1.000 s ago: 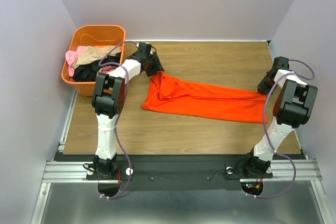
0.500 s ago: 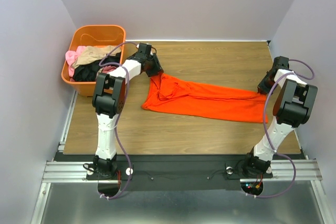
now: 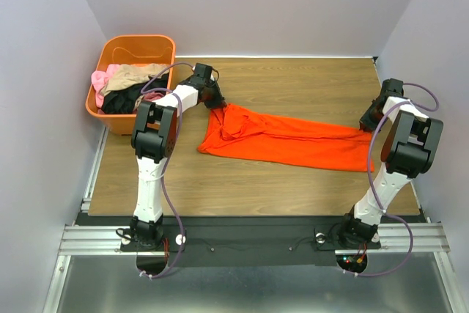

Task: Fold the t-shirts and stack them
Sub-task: Fold the tshirt

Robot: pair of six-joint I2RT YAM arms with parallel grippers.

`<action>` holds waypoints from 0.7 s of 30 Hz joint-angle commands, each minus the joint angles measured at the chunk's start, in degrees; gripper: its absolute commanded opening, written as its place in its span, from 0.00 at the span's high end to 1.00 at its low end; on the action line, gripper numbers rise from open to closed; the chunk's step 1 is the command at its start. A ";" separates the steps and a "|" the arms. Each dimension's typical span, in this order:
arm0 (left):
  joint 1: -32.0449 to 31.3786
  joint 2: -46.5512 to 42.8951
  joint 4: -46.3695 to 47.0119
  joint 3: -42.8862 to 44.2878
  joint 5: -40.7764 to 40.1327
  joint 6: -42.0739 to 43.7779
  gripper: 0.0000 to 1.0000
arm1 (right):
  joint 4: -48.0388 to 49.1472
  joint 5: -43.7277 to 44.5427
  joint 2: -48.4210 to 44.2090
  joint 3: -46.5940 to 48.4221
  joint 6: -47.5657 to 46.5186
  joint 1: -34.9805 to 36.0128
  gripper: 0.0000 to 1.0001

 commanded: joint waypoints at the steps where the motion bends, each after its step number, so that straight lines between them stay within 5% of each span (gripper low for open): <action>1: -0.15 -1.79 1.03 1.51 0.00 0.51 1.00 | 0.89 1.67 1.22 0.81 0.36 -0.23 1.00; 21: 4.42 -10.41 8.50 -8.78 0.08 0.77 1.00 | 0.45 -0.17 1.75 1.96 2.29 -4.71 1.00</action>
